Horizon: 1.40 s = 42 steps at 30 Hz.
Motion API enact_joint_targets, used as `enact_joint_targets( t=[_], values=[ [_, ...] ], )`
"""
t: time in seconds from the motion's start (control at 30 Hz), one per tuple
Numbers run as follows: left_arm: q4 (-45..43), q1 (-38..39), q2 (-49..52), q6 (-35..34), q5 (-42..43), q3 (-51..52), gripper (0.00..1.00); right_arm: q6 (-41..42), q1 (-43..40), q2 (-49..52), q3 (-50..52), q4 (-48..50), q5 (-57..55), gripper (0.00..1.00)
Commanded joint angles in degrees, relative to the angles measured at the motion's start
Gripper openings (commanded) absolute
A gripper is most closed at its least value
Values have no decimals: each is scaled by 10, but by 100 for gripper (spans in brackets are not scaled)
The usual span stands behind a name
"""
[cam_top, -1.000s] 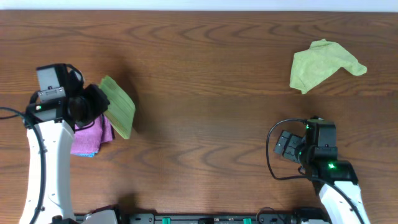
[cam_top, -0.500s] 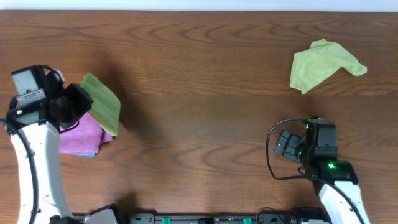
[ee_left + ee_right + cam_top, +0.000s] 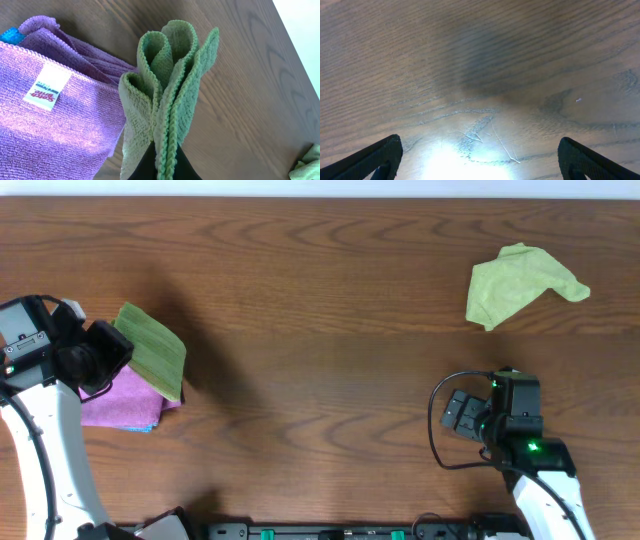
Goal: Fold the cloth
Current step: 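Lower the green cloth onto the pink towel with the left gripper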
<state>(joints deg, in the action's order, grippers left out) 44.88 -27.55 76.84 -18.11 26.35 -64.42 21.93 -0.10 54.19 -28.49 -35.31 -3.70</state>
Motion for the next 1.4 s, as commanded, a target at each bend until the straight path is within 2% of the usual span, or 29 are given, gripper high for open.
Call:
enact_joint_targets(
  t=[0.0, 0.73, 1.37],
  values=[
    [1, -3, 8, 19, 3, -15, 6, 3, -3, -5, 2, -1, -8, 99],
    [32, -56, 42, 52, -45, -12, 6, 3, -3, -5, 2, -1, -8, 99],
    [54, -152, 47, 66, -60, -12, 6, 3, -3, -5, 2, -1, -8, 99]
  ],
)
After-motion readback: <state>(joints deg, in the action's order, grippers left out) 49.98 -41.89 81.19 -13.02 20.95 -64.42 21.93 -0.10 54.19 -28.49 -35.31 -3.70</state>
